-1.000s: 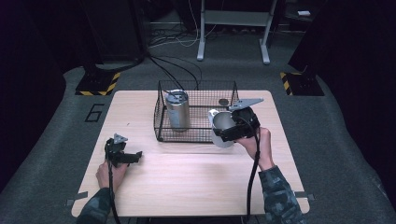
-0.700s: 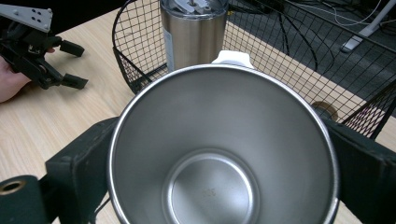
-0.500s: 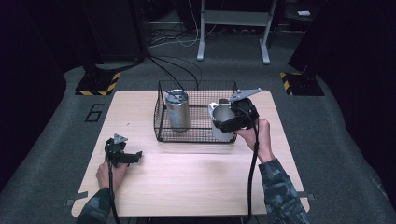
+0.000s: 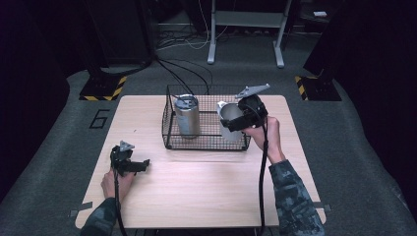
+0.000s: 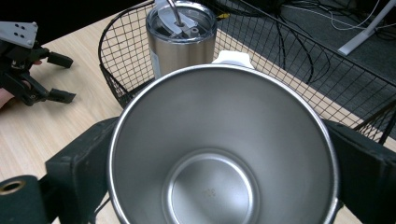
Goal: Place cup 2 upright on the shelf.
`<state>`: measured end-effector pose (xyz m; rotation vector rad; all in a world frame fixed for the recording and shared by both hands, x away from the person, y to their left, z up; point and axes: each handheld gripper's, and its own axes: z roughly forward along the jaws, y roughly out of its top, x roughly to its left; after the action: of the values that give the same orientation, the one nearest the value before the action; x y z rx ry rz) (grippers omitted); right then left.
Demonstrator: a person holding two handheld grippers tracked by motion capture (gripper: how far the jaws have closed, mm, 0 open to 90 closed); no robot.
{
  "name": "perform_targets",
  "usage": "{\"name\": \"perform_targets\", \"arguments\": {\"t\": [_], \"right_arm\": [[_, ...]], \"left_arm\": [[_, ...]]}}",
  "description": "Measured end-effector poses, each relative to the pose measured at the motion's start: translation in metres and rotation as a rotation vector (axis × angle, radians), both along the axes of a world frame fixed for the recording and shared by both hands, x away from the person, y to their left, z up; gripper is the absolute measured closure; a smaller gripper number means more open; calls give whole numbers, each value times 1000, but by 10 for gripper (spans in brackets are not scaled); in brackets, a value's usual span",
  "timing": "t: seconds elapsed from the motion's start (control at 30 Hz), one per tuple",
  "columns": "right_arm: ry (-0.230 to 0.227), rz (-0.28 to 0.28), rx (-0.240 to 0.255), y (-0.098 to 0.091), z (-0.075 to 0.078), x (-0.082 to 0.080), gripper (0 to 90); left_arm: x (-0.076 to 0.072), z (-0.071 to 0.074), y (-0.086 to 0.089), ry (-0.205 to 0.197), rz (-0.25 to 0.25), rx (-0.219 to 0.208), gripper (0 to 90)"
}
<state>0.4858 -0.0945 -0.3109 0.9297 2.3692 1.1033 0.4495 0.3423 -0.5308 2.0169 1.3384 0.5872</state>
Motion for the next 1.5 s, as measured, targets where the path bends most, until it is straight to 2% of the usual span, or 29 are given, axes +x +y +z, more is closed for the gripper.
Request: {"name": "perform_targets", "arguments": {"t": [0.27,0.37,0.4,0.43,0.5,0.57,0.6,0.63,0.67,0.7,0.73,0.77,0.83,0.87,0.9,1.0,1.23,1.5], "right_arm": [[7,-1,0,6,0,12,56],[-7,6,-9,9,-2,17,56],[2,0,-7,9,-2,18,56],[-11,4,-8,10,-3,21,56],[4,-10,-8,10,-3,22,56],[-15,-2,-8,10,-4,26,56],[4,-17,-3,12,-4,26,56],[-7,-12,-4,12,-5,29,56],[8,-24,-4,14,-6,30,56],[-10,-10,-10,14,-6,33,56],[2,-22,-5,15,-7,33,56],[-11,-8,-14,16,-7,36,56],[11,-26,-13,17,-8,36,56],[-2,-22,-9,18,-9,39,56],[10,-27,-13,18,-10,39,56],[0,-25,-14,18,-12,44,56],[26,-53,-8,17,-18,55,56],[25,-66,-3,20,-24,64,56]], "left_arm": [[0,0,0,0,0,1,0],[0,0,0,-1,0,3,0],[0,0,0,3,0,3,0],[0,0,0,2,0,3,1],[0,0,0,2,0,3,1],[0,0,0,2,0,3,1],[0,0,0,2,-1,3,1],[0,0,0,3,0,2,1],[0,0,0,2,-1,3,1],[0,0,0,1,0,4,1],[0,0,0,2,0,3,1],[0,0,0,2,0,3,1],[0,0,0,2,0,3,1],[0,0,0,2,0,3,1],[0,0,0,2,0,3,1],[0,0,0,1,-1,4,1],[0,0,0,2,0,3,1],[0,0,0,2,0,3,1]]}}
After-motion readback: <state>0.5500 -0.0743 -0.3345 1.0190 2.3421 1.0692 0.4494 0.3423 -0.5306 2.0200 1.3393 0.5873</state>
